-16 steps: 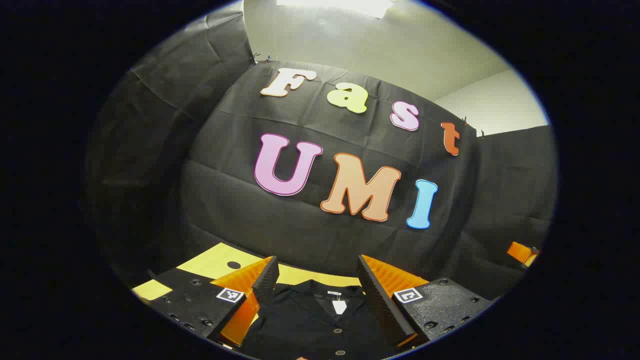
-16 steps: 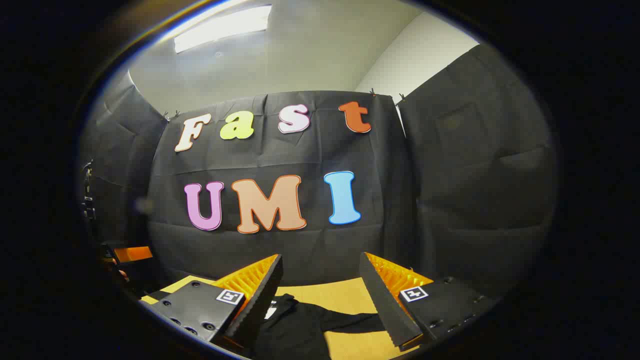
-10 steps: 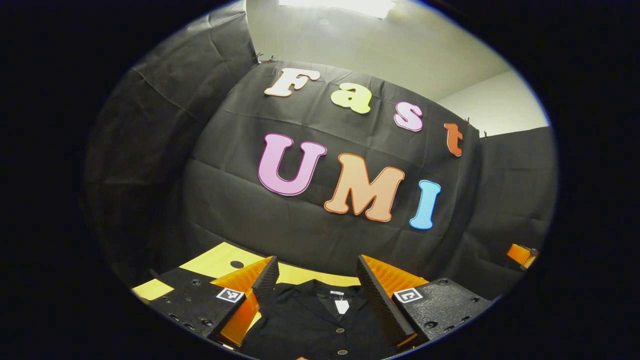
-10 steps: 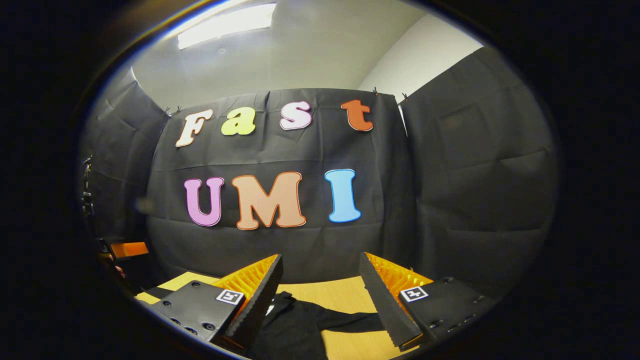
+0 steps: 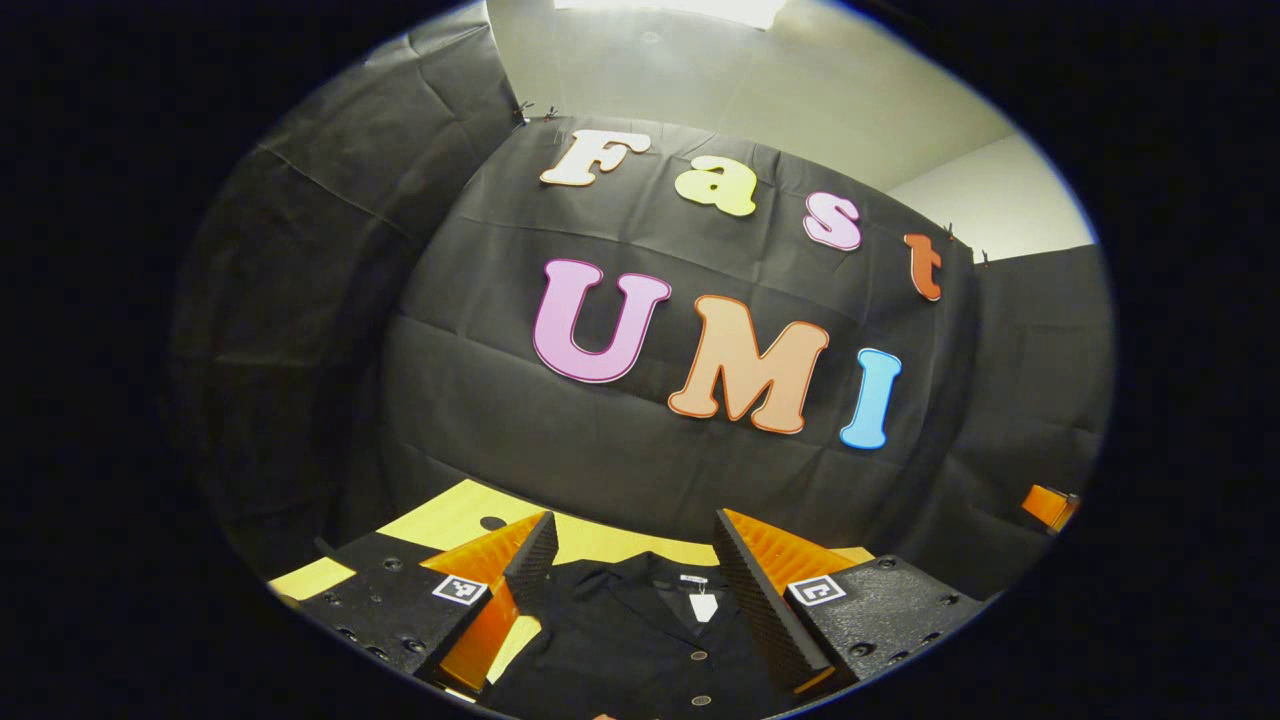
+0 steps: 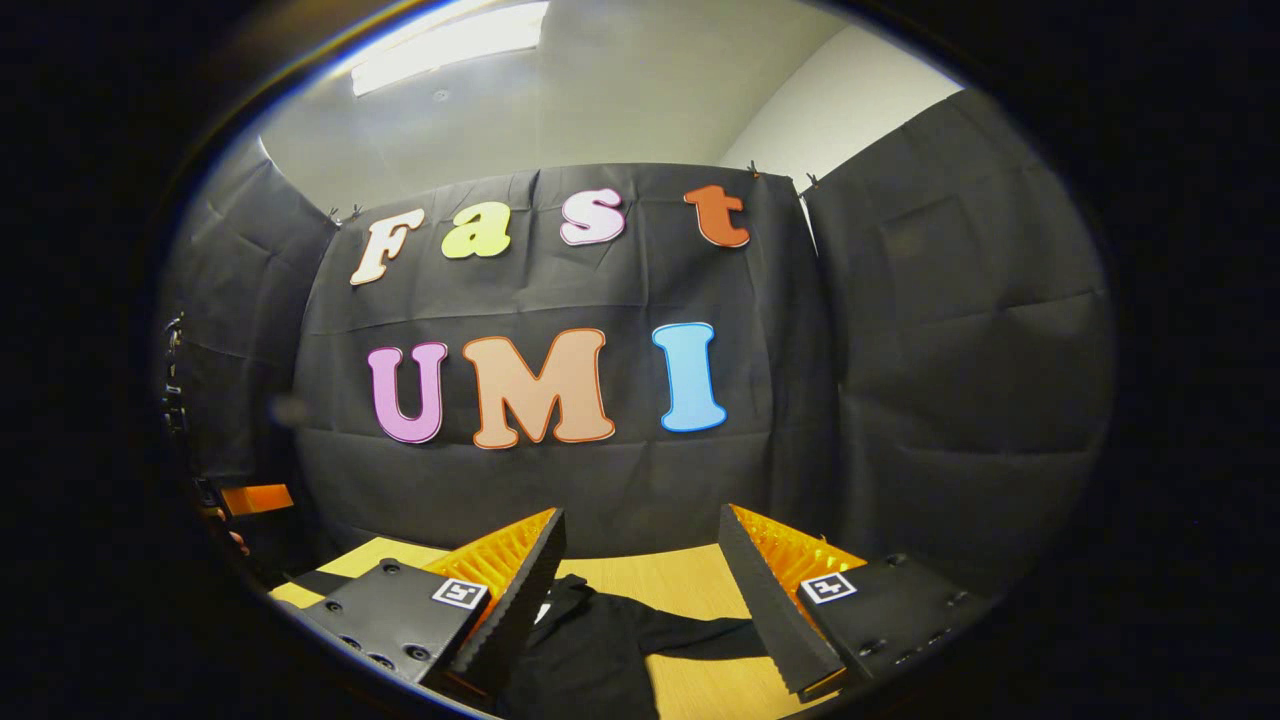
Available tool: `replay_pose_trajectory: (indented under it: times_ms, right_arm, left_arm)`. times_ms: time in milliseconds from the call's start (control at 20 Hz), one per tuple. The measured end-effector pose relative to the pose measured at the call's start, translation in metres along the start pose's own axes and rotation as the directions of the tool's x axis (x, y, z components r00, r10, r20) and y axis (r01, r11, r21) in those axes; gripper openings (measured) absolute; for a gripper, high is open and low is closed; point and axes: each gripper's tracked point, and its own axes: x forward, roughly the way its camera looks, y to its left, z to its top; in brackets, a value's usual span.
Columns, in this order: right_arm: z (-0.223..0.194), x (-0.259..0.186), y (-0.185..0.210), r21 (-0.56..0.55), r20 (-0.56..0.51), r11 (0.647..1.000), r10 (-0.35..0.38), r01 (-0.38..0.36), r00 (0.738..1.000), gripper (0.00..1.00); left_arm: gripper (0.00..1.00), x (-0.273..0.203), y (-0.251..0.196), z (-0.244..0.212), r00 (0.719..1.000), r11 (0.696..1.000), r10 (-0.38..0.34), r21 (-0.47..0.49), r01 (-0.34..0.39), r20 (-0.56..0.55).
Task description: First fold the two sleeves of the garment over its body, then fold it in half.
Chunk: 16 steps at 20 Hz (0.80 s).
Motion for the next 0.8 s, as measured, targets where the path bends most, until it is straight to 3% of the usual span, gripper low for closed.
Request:
replay_pose_trajectory:
  times_ms: [250,600,800]
  right_arm:
    - [-0.018,0.007,-0.019,-0.006,-0.046,1.000,-0.020,0.019,0.999,0.97]
    - [-0.038,0.019,-0.046,-0.024,-0.110,1.000,-0.022,0.020,0.994,0.97]
    - [-0.062,0.032,-0.097,-0.045,-0.182,0.994,-0.102,0.096,0.978,0.97]
  left_arm:
    - [0.93,-0.009,-0.001,0.002,1.000,1.000,0.023,-0.011,-0.022,0.009]
    - [0.92,-0.031,0.023,0.006,0.994,0.993,0.106,0.057,-0.107,0.026]
    - [0.91,-0.041,0.031,0.002,0.987,0.986,0.158,0.042,-0.159,0.023]
